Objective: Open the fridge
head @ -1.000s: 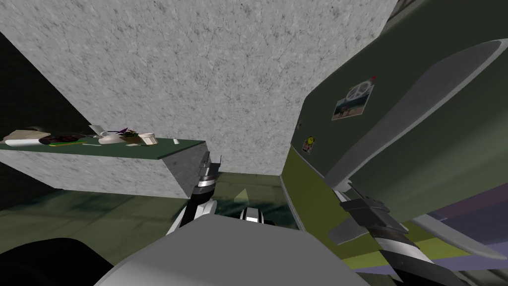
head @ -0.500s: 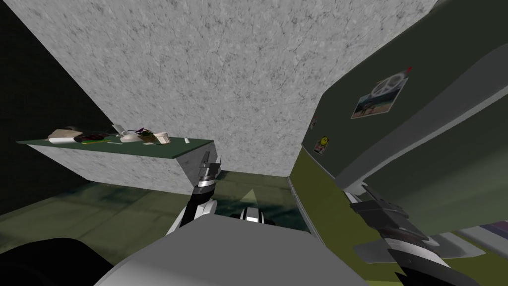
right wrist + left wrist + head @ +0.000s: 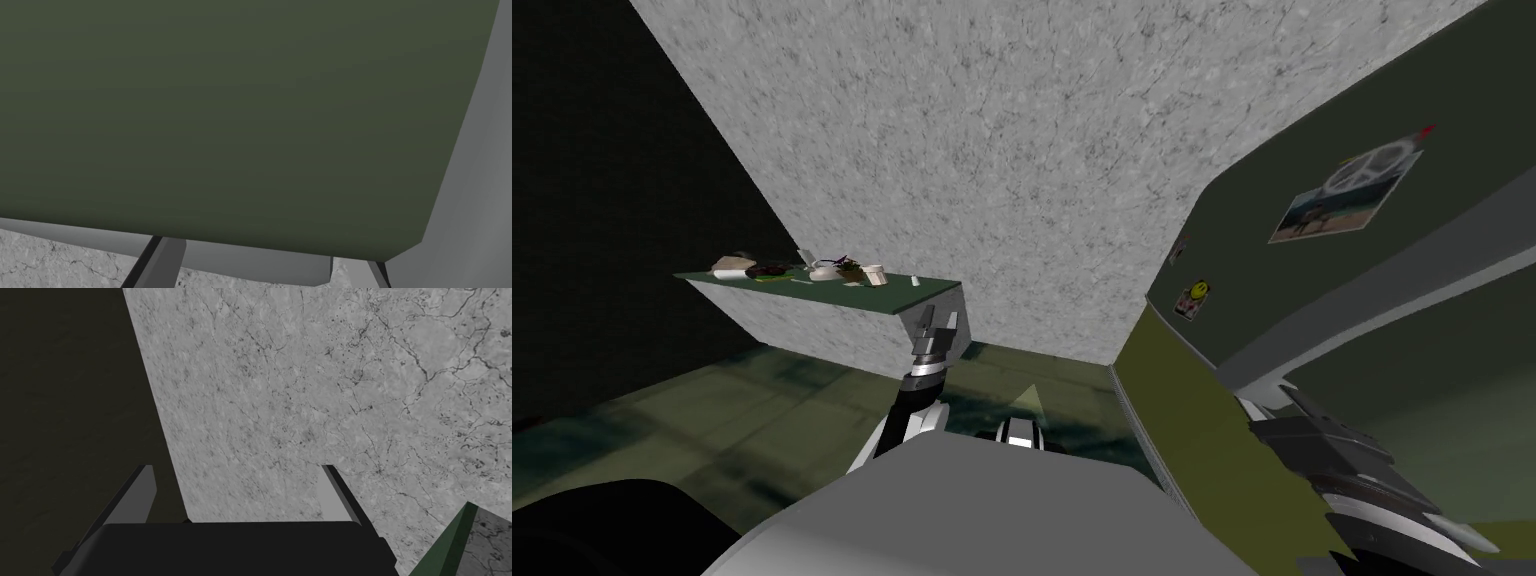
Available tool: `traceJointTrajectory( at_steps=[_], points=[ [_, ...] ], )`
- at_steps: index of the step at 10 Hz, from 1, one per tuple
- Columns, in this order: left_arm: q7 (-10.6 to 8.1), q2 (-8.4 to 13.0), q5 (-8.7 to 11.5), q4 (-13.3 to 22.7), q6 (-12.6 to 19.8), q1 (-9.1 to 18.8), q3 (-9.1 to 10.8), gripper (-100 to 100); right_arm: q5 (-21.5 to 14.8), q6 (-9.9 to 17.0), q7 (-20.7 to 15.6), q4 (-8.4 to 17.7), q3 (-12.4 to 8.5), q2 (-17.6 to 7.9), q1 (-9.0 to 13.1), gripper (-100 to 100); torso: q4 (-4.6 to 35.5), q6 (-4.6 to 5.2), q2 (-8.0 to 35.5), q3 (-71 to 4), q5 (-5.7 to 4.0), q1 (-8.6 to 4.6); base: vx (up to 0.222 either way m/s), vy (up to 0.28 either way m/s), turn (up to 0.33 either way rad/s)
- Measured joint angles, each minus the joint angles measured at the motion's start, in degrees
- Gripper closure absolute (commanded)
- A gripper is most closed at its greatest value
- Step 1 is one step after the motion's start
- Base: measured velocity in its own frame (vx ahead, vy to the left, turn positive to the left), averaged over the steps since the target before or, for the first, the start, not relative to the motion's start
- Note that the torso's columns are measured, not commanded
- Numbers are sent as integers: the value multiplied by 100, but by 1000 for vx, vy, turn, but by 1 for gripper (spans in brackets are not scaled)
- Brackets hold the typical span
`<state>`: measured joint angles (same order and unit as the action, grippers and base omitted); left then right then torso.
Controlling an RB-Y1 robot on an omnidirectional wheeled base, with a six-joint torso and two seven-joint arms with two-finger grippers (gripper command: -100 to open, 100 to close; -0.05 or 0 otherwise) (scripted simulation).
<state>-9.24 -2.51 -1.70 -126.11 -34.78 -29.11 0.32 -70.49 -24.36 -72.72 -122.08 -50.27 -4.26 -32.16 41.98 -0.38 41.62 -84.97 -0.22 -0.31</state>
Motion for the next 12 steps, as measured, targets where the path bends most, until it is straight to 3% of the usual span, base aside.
traceJointTrajectory(
  at_steps=[2, 3, 4, 5, 6, 8, 9, 10, 12],
  points=[
    [0, 0, 0, 0, 0, 0, 0, 0, -58, 352, 71, 380, -264, -197, 53, 100, -7, 10, -7, -3, -13, -26, 15, 218, 397],
    [0, 0, 0, 0, 0, -1, 0, 0, -205, 652, 335, 411, -332, -372, -107, 100, -8, 6, -12, -21, 16, -15, 10, 181, 365],
    [0, 0, 0, 0, 0, -1, 1, 0, -240, 834, 329, 558, -416, -394, -51, 100, 2, -4, -13, -20, 14, -33, 0, 68, 146],
    [0, 2, 0, -1, 0, -2, 2, 0, -130, 789, 158, 796, -549, -382, 74, 100, 2, 16, -2, -10, -7, -82, 25, 134, 329],
    [0, 1, 0, 0, 0, -1, 1, 0, -151, 878, 176, 929, -721, -463, 11, 100, -2, -8, -16, -22, -4, -74, 21, 140, 306],
    [0, 2, 0, -1, 0, -2, 3, 0, -254, 1184, 236, 1143, -763, -548, 27, 100, -2, 9, -18, -16, -24, -96, 14, 124, 213],
    [0, 1, 0, 0, 0, 0, 1, 0, -177, 1118, 49, 1483, -1096, -609, 236, 100, 3, -25, -27, -25, -16, -107, 34, 168, 364],
    [0, 1, 0, 0, 0, -1, 2, 0, -235, 1230, 98, 1634, -1146, -726, 184, 100, -7, -20, -37, -28, -27, -103, 44, 69, 118],
    [0, 3, 1, 0, 0, -3, 4, 0, -292, 1469, 234, 1651, -1085, -731, 115, 100, 4, 9, 3, -6, -28, -130, 25, 76, 125]
  ],
)
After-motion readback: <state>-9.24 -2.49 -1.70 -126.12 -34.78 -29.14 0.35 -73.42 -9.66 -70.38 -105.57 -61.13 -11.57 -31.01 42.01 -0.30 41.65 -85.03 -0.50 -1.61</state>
